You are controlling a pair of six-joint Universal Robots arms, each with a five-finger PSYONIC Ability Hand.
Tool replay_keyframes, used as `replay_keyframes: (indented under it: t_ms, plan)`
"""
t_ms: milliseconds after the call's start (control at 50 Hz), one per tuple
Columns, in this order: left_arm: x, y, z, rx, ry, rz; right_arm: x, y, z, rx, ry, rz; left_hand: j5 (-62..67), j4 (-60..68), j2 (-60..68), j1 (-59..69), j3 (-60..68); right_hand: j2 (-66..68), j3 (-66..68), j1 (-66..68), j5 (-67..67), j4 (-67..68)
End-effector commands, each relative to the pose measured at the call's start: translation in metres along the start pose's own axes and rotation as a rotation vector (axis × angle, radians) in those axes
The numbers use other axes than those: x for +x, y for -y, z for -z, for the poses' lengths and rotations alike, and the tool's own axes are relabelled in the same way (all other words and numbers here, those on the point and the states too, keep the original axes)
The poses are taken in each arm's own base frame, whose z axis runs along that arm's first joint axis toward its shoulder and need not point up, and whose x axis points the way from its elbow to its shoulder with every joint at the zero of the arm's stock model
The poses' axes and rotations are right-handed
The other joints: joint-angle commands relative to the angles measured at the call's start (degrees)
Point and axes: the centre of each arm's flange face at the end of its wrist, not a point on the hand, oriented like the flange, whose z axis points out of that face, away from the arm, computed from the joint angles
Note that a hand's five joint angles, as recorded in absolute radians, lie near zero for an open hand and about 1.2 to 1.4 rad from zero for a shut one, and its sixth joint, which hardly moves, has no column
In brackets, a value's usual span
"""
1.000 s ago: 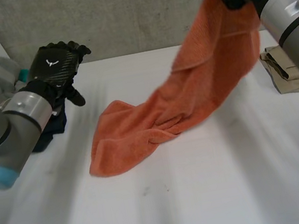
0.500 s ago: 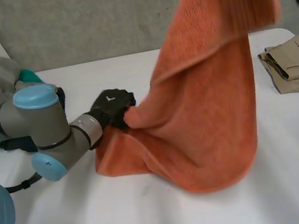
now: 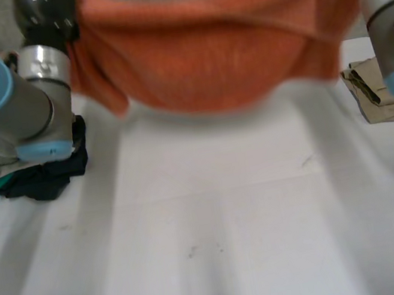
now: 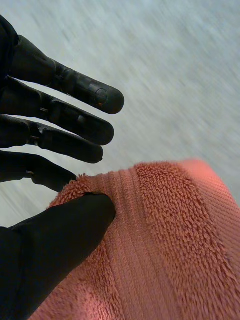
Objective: Fold the laundry.
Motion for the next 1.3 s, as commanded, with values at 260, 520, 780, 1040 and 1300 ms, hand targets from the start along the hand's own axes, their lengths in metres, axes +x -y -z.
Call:
replay_keyframes:
  t_ms: [260,520,780,1040,1300]
  plan:
    - [0.060,-0.062,0.142,-0.372,-0.241,0.016,-0.056,-0.108,0.093,-0.516,0.344,0.059,13.91,9.56,9.56,11.17,10.05,12.46,11.93,19.89,13.62,11.73]
    - [0.046,-0.024,0.210,-0.573,-0.405,-0.025,-0.059,-0.127,0.137,-0.648,0.460,0.180,-23.26,-27.62,-27.61,-26.01,-27.13,12.46,11.93,19.89,13.62,11.73]
    - [-0.001,0.006,0.164,-0.612,-0.409,0.036,-0.044,-0.122,0.147,-0.669,0.455,0.168,-43.80,-48.16,-48.15,-46.54,-47.67,12.46,11.93,19.89,13.62,11.73]
    - [-0.018,-0.075,0.155,-1.024,-0.358,0.296,-0.029,-0.131,0.146,-0.695,0.434,0.163,-42.80,-47.15,-47.14,-45.54,-46.66,12.46,11.93,19.89,13.62,11.73]
    - [-0.020,-0.102,0.186,-1.239,-0.378,0.321,-0.022,-0.134,0.140,-0.684,0.424,0.159,-28.84,-33.20,-33.19,-31.59,-32.71,12.46,11.93,19.89,13.62,11.73]
